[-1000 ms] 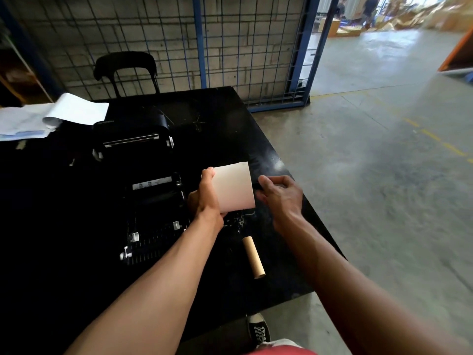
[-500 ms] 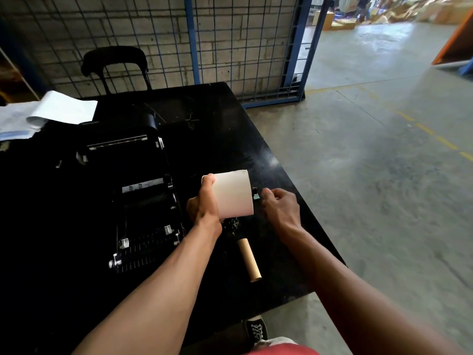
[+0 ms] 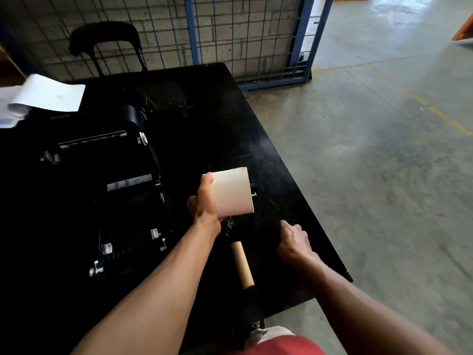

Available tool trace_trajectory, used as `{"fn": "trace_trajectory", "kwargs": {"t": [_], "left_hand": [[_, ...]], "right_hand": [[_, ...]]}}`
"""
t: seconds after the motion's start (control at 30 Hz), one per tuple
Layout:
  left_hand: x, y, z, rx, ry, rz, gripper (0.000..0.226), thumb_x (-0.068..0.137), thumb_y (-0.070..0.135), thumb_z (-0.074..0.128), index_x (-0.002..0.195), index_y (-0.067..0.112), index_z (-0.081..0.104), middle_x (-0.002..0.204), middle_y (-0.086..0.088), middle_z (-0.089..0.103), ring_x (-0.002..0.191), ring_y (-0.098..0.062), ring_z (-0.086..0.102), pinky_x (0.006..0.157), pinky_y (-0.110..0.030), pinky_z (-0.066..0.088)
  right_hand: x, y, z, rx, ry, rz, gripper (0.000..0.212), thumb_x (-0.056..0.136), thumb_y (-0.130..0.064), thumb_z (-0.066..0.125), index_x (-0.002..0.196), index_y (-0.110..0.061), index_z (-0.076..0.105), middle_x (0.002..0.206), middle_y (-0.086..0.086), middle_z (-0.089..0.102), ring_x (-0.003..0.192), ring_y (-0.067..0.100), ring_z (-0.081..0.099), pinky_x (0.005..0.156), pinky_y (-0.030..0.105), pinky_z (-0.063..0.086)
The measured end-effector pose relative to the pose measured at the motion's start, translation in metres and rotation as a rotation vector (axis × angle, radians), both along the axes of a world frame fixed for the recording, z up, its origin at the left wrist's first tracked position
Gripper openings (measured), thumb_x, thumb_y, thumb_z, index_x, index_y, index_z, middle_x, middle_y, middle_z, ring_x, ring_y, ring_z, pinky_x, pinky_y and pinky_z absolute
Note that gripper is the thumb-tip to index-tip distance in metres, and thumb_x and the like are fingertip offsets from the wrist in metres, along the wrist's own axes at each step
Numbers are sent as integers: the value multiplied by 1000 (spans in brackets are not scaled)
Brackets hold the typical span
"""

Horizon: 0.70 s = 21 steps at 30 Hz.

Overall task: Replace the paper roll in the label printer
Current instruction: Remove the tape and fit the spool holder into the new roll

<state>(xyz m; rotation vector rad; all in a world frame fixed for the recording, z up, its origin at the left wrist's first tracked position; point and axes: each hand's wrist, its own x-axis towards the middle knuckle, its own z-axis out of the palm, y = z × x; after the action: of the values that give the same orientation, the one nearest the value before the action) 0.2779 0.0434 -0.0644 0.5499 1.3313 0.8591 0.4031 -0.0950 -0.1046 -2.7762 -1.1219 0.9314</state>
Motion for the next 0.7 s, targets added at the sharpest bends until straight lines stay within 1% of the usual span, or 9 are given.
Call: {"fn": "trace_trajectory", "kwargs": {"t": [0.1,0.17,0.23,0.3,0.37,0.47,0.53,0.63,0.7], "left_hand": [[4,3,-3,-6,7,-2,50,55,57,72,78,12,67,71,-7,70,59,-25,71,52,-42,59],[6,5,-5,-10,4,-4,51,56,57,71,80,11,67,73,-8,71,60,-26,71,51,-40,58],[6,5,-6,-14,9,-8,52,57,57,71,82,11,67,76,-9,71,63,-27,72,52,-40,58],[6,6,-6,-12,15,-13,50,59,56,72,81,12,68,75,-9,71,64,-27,72,54,-41,59],[6,6,-6,-12,17,-16,48,61,55,72,80,12,68,74,-8,71,62,-27,72,55,-42,59],[4,5,-6,-15,11,-20,49,62,56,72,84,12,66,76,-8,71,63,-26,72,50,-39,58],[3,3,-4,-15,5,-17,52,61,56,72,87,11,66,77,-8,71,64,-27,72,48,-38,57],[2,0,3,-10,-29,-27,55,58,55,73,90,11,68,80,-9,73,66,-28,73,56,-46,60],[2,-2,8,3,-39,-39,57,56,56,73,90,11,68,81,-10,73,67,-29,74,59,-50,61]], "right_hand": [[10,6,-5,-17,-1,-6,31,89,-10,60,118,-10,49,125,17,60,121,40,52,88,43,49],[14,8,-10,-9,15,-20,27,87,-15,66,110,-12,51,118,13,62,117,38,57,85,40,50],[18,9,-17,34,29,-49,23,84,-21,71,94,-16,52,101,7,61,97,30,63,73,33,48],[24,14,-20,141,120,-149,17,80,-24,77,84,-18,62,90,2,65,75,17,60,62,26,45],[32,25,-16,311,278,-288,16,74,-24,82,77,-20,68,81,1,69,67,10,61,57,23,45],[43,45,11,584,543,-460,18,70,-16,83,80,-18,68,72,-1,68,59,9,63,55,26,51],[48,57,33,723,718,-494,22,68,-14,81,85,-20,69,69,-5,68,58,6,64,57,25,55],[47,67,57,829,850,-400,24,66,-15,78,88,-22,69,66,-11,67,64,7,66,65,29,61],[41,71,64,856,870,-333,21,72,-11,77,88,-22,70,74,-7,65,70,10,66,71,33,61]]}}
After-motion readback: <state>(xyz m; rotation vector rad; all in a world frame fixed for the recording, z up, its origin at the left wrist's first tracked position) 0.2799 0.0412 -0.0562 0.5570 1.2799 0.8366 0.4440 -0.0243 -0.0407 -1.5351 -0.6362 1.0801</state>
